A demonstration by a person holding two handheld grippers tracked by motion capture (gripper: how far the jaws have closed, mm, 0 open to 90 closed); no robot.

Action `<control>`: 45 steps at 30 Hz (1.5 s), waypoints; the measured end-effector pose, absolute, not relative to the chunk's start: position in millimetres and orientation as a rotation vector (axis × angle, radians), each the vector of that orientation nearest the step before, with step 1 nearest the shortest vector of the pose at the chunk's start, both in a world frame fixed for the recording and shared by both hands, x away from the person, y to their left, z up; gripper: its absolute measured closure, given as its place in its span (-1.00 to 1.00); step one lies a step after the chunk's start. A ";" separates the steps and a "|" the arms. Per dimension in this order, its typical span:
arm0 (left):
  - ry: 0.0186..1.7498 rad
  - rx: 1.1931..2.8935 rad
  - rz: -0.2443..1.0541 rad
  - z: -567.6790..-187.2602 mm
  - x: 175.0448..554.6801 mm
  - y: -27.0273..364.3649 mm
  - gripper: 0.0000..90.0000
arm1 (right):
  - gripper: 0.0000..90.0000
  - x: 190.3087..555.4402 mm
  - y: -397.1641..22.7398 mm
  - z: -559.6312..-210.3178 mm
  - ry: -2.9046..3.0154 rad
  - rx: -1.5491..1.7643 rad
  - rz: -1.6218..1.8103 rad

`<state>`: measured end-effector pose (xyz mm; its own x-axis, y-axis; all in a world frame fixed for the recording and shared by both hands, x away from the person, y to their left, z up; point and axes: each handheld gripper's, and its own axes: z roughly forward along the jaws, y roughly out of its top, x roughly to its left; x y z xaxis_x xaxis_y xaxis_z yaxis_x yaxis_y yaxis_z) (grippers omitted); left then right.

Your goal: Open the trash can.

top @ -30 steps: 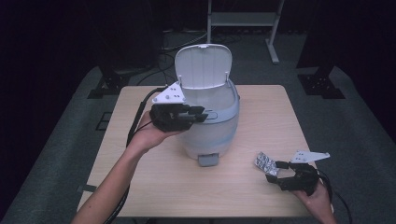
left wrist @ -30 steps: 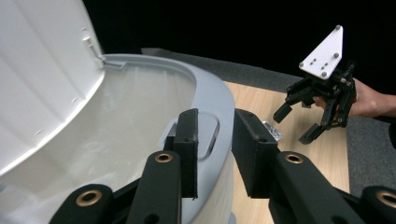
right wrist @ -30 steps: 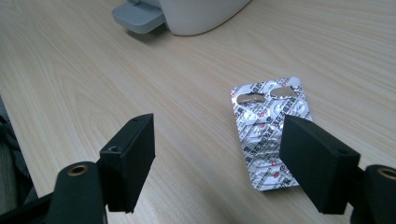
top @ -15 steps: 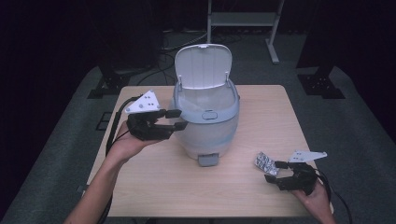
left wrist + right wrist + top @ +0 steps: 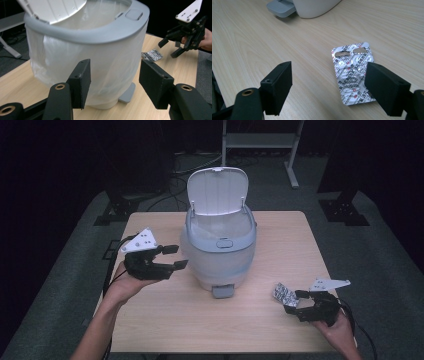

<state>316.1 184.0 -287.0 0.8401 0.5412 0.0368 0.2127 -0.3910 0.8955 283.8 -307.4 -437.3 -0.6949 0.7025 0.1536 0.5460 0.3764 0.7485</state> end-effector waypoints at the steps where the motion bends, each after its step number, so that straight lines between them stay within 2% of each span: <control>1: 0.564 1.979 0.398 -289.1 316.2 185.8 -0.12 | -0.55 284.2 -307.3 -436.9 2.445 1.124 1.212; 8: 0.611 1.978 0.399 -306.2 314.6 194.3 -0.25 | -0.58 287.4 -305.9 -436.8 2.459 1.119 1.176; 15: 0.671 1.981 0.406 -325.9 313.4 199.7 -0.57 | -0.60 292.1 -303.1 -438.6 2.481 1.107 1.131; 32: 0.748 2.001 0.420 -366.9 307.0 213.3 -0.77 | -0.61 310.8 -298.6 -444.9 2.525 1.083 0.988; 45: 0.764 2.020 0.428 -391.4 303.8 212.4 -0.79 | -0.61 317.1 -297.1 -450.5 2.541 1.095 0.943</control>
<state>303.8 212.4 -391.4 0.7484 0.6633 0.0035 0.3491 -0.3983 0.8482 317.1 -297.1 -450.5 -0.6991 0.7133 0.0503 0.5733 0.5171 0.6355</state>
